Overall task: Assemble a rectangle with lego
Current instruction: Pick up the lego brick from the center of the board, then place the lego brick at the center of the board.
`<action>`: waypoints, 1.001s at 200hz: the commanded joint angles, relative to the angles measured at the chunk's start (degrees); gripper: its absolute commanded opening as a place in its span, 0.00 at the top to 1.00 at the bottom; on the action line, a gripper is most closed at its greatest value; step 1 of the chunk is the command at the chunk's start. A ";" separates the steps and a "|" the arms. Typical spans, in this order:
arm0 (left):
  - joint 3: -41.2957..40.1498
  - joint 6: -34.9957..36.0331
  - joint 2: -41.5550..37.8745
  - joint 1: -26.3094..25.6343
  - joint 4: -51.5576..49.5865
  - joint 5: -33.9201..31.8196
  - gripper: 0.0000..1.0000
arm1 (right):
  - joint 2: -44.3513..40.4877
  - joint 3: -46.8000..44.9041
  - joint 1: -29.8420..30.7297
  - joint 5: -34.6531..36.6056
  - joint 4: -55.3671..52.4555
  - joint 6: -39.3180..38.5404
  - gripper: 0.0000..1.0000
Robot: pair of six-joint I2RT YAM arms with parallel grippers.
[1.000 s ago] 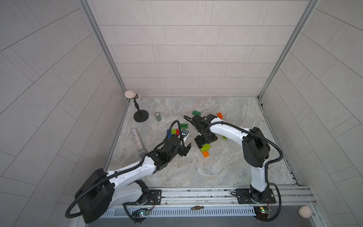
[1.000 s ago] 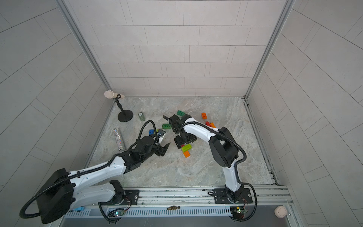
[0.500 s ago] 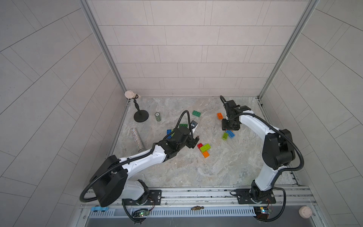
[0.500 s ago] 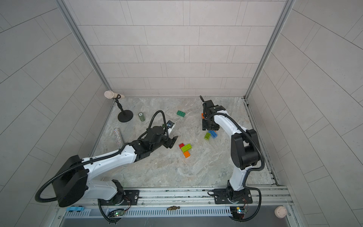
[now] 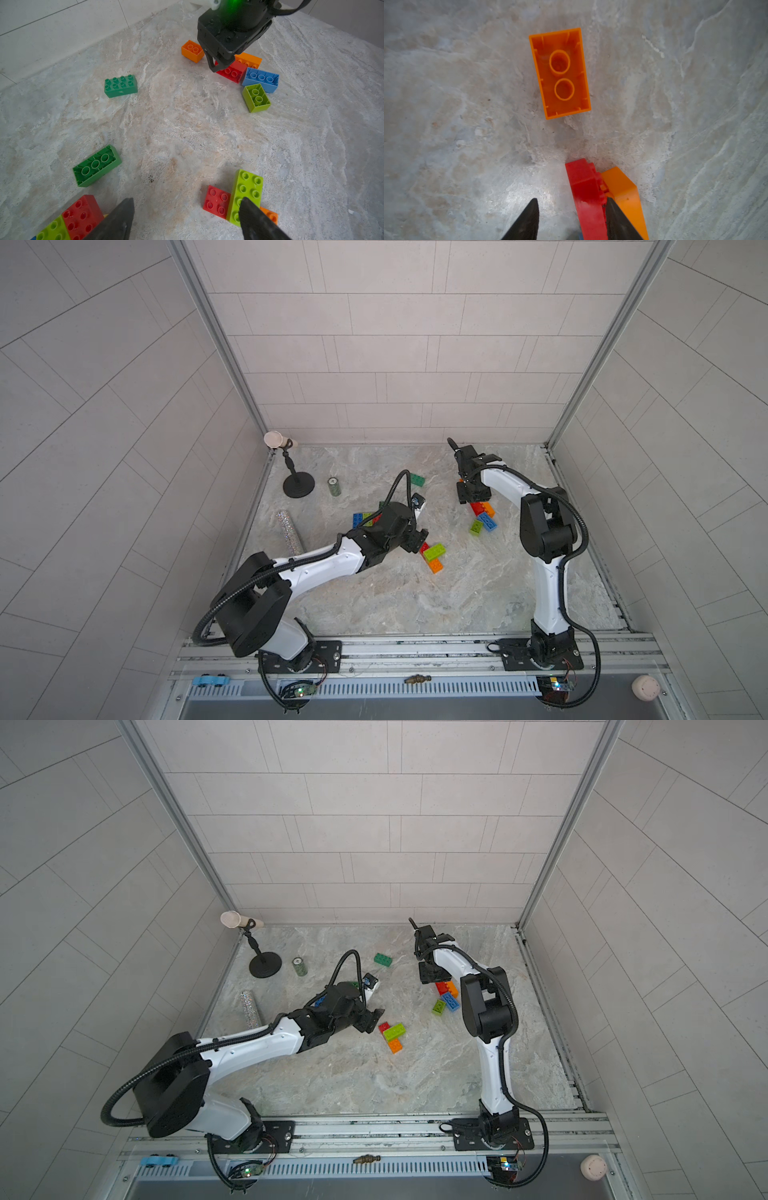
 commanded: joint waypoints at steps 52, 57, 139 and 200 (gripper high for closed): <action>-1.94 -0.87 -1.39 0.17 -0.05 -1.73 0.16 | 3.33 3.26 2.82 5.42 -5.18 -3.55 0.70; -2.00 -0.86 -1.42 0.18 -0.03 -1.78 0.16 | 3.23 3.23 3.05 5.43 -5.27 -3.65 0.73; -3.81 -0.99 -4.98 0.70 -1.28 -4.64 0.16 | -8.42 -1.02 9.27 11.80 -6.39 -3.87 0.85; -6.62 -8.09 -10.98 3.24 -4.72 -9.29 0.16 | -23.89 -30.68 13.16 17.60 -6.02 7.15 0.86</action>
